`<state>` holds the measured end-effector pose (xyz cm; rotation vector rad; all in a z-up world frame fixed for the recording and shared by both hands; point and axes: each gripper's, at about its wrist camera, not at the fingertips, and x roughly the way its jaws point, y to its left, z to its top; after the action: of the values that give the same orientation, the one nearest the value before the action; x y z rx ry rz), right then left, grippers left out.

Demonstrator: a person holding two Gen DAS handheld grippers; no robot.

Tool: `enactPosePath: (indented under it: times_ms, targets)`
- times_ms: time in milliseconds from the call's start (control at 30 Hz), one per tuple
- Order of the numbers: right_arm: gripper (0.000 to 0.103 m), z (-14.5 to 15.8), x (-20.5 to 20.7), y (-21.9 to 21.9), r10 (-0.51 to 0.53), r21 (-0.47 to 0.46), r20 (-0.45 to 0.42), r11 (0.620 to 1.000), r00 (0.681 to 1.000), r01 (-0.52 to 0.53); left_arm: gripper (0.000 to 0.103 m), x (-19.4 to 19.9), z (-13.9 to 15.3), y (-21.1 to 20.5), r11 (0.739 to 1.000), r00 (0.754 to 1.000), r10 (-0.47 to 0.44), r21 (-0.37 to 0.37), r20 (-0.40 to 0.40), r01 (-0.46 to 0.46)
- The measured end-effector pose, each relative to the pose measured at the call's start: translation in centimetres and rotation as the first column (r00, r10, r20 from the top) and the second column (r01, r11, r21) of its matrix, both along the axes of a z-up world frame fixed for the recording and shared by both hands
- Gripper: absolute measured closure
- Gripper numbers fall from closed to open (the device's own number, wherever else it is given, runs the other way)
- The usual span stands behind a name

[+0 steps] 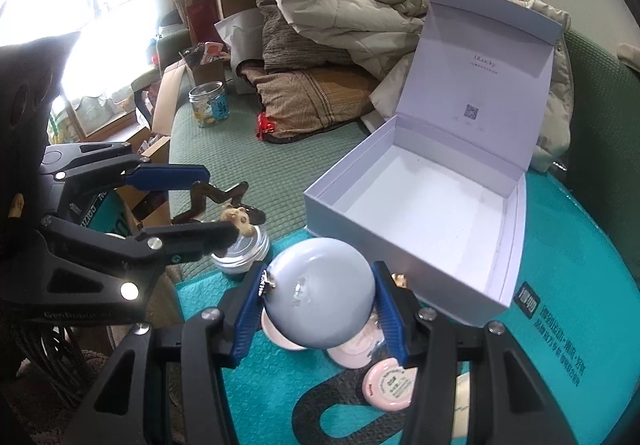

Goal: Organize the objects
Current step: 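Lift the brown claw clip with the left tool while the right tool lifts the white ball, then carry the claw clip into the white box while the right tool carries the ball in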

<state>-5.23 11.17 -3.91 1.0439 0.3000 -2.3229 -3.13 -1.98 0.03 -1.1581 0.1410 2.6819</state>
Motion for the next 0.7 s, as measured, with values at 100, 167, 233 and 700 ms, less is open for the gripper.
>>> enactPosePath:
  times_ms: [100, 167, 233, 700]
  targets:
    - [0.05, 0.5, -0.5, 0.1, 0.004, -0.004, -0.009, 1.0, 1.0, -0.004, 0.054, -0.7, 0.4, -0.4, 1.0, 1.0, 0.009, 0.001, 0.005, -0.009]
    - [0.05, 0.9, -0.9, 0.1, 0.011, -0.004, -0.013, 1.0, 1.0, -0.011, 0.054, -1.0, 0.6, -0.6, 1.0, 1.0, 0.017, -0.011, 0.004, -0.017]
    - [0.05, 1.2, -1.3, 0.1, 0.021, 0.002, -0.023, 1.0, 1.0, -0.021, 0.054, -1.4, 0.8, -0.8, 1.0, 1.0, 0.02, -0.023, -0.002, -0.02]
    - [0.05, 2.2, -4.6, 1.8, 0.013, 0.022, -0.05, 1.0, 0.999, -0.011, 0.054, -5.5, 0.8, 0.3, 0.999, 1.0, 0.0, -0.044, 0.026, 0.001]
